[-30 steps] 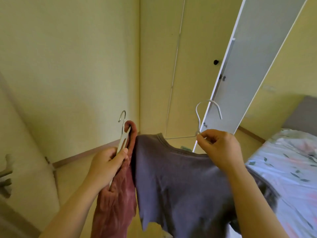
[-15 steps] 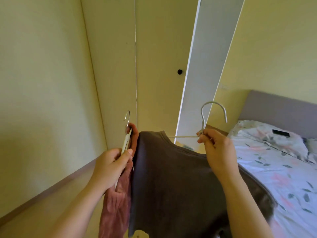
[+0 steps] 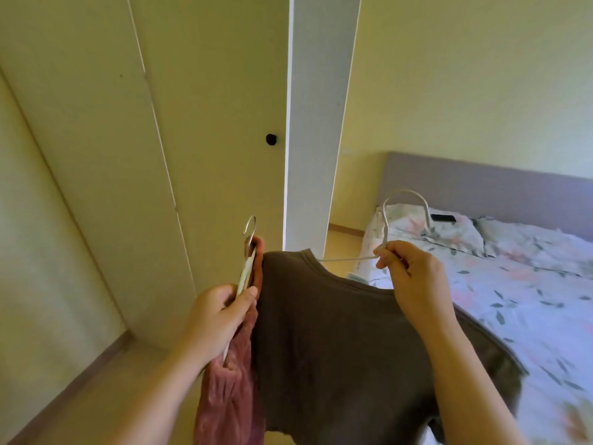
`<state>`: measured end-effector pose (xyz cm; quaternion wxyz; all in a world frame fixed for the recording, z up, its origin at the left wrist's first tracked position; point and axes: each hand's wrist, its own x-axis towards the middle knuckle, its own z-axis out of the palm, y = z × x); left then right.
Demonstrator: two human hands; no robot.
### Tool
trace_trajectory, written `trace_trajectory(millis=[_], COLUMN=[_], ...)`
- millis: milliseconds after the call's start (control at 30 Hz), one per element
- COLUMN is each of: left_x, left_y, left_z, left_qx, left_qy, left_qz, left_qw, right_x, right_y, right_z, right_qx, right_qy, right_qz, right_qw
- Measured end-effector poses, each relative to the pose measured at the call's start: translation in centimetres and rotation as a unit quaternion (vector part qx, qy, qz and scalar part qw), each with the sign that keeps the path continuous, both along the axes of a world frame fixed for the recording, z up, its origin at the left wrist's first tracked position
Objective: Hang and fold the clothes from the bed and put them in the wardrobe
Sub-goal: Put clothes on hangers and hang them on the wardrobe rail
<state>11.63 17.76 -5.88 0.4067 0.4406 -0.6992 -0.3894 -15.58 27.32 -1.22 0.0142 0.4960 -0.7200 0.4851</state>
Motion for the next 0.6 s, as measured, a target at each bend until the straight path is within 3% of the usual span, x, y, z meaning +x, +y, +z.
trace_trajectory(millis=[300, 600], left_x=[-5.3, -10.6], left_y=[-11.3, -16.2], left_z=[-1.1, -2.2], left_qx=[0.014, 0.060], left_qy=[-0.006, -0.003], left_qz=[-0.132, -0.266], left_qw=[0.991, 0.962], right_x=[-1.2, -1.5], right_y=[-4.2, -4.3], right_z=[-0.4, -0.7], right_qx=[0.012, 0.044], right_qy=[0.015, 0.006], right_qz=[-0.155, -0.289], right_qw=[0.988, 0.956])
